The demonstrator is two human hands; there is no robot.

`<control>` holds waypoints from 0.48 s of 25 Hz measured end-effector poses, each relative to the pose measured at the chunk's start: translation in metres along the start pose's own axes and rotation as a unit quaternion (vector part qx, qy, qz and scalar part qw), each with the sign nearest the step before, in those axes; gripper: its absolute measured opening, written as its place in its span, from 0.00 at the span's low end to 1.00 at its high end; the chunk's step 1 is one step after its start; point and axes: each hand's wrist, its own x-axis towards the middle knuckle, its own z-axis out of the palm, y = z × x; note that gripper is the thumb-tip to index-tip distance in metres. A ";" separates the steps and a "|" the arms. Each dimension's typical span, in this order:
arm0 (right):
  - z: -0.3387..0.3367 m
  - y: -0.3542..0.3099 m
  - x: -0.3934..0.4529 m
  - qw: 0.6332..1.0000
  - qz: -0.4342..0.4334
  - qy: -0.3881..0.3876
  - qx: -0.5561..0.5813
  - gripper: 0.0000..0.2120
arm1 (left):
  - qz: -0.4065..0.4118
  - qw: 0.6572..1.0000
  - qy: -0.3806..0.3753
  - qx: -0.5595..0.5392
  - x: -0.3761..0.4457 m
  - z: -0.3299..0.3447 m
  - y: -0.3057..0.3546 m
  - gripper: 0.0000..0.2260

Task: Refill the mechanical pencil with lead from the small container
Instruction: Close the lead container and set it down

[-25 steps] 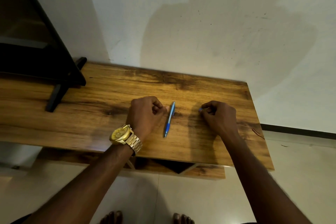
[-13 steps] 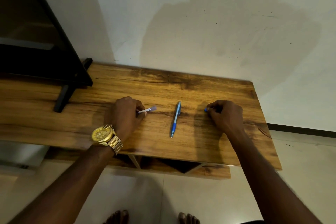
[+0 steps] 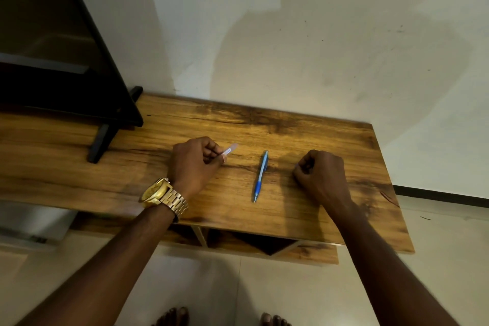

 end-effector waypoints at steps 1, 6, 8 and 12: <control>0.001 -0.002 -0.001 1.000 -0.016 -0.004 -0.001 0.04 | 0.000 1.000 -0.004 -0.015 0.000 0.001 0.003 0.07; -0.003 -0.009 -0.001 0.998 -0.015 0.008 0.052 0.06 | 0.008 0.994 -0.029 -0.108 -0.004 0.002 0.013 0.07; -0.005 -0.016 0.000 0.967 0.032 0.031 0.250 0.05 | 0.021 0.986 -0.046 -0.162 -0.007 0.004 0.016 0.07; 0.001 -0.038 -0.003 0.850 0.048 -0.037 0.523 0.07 | 0.074 0.978 -0.071 -0.182 -0.011 0.010 0.024 0.07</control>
